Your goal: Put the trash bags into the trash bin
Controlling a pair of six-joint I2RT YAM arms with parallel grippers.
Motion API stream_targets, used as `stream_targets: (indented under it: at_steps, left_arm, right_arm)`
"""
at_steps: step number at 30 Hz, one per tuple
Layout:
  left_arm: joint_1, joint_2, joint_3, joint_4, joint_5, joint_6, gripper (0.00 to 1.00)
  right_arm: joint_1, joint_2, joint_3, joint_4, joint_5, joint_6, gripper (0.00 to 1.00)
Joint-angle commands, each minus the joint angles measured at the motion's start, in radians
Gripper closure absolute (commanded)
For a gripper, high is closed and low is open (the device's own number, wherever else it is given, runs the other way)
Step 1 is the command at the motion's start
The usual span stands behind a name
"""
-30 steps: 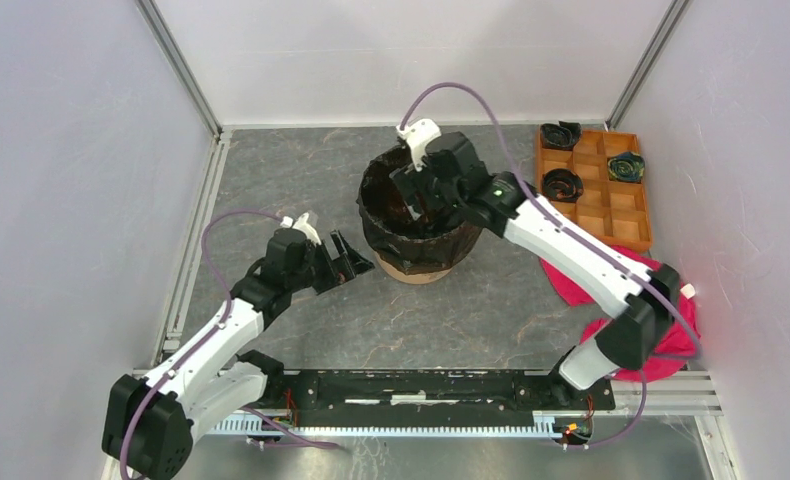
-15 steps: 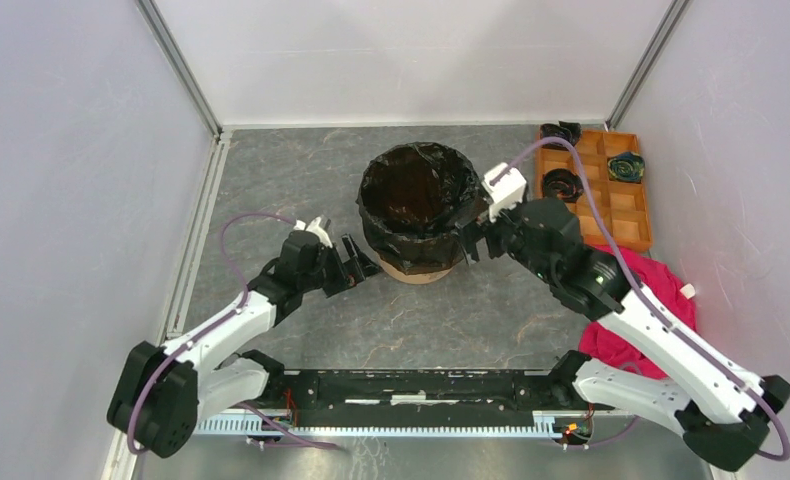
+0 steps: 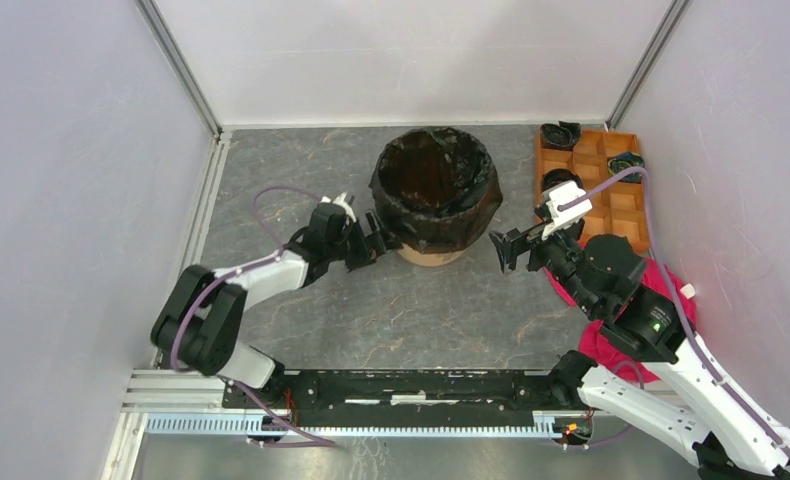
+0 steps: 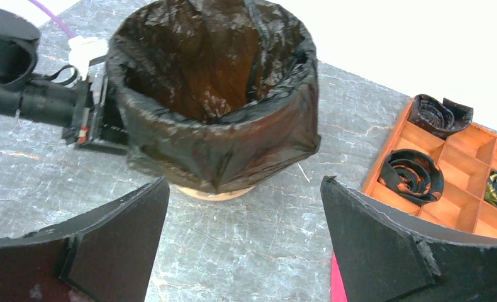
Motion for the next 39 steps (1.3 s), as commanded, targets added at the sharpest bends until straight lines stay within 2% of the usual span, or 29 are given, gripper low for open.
stream_targets:
  at_steps: [1, 14, 18, 20, 25, 29, 32, 35, 39]
  left_arm:
    - [-0.008, 0.13, 0.161, 0.116, 0.017, -0.011, 0.0]
    - [-0.031, 0.598, 0.682, 0.102, 0.052, -0.036, 0.0]
    - [-0.031, 0.678, 0.822, 0.04, 0.045, -0.026, 0.0]
    - [-0.032, 0.673, 0.841, 0.017, 0.041, -0.017, 0.0]
    - [-0.029, 0.524, 0.663, 0.016, -0.006, 0.004, 0.0]
    - [-0.028, 0.299, 0.444, 0.041, -0.035, 0.001, 0.0]
    - [-0.028, 0.115, 0.336, 0.002, -0.049, 0.017, 0.0]
    - [-0.028, -0.104, 0.3, -0.113, -0.087, 0.072, 0.0]
    - [-0.028, -0.358, 0.369, -0.316, -0.176, 0.158, 0.0]
  right_arm:
    - [0.003, 0.0, 0.0, 0.013, 0.032, 0.011, 0.02]
    - [0.002, -0.032, -0.01, -0.022, 0.078, 0.014, 0.02]
    - [0.002, -0.025, 0.006, -0.026, 0.083, 0.011, 0.02]
    - [0.002, -0.019, 0.02, -0.036, 0.085, 0.011, 0.02]
    - [0.003, -0.036, 0.004, -0.025, 0.09, 0.02, 0.02]
    - [0.002, -0.046, -0.015, 0.0, 0.093, 0.022, 0.02]
    - [0.004, -0.044, -0.016, 0.012, 0.102, 0.022, 0.02]
    - [0.002, -0.033, 0.002, 0.003, 0.125, 0.022, 0.02]
    - [0.002, -0.016, 0.062, -0.034, 0.14, 0.006, 0.02]
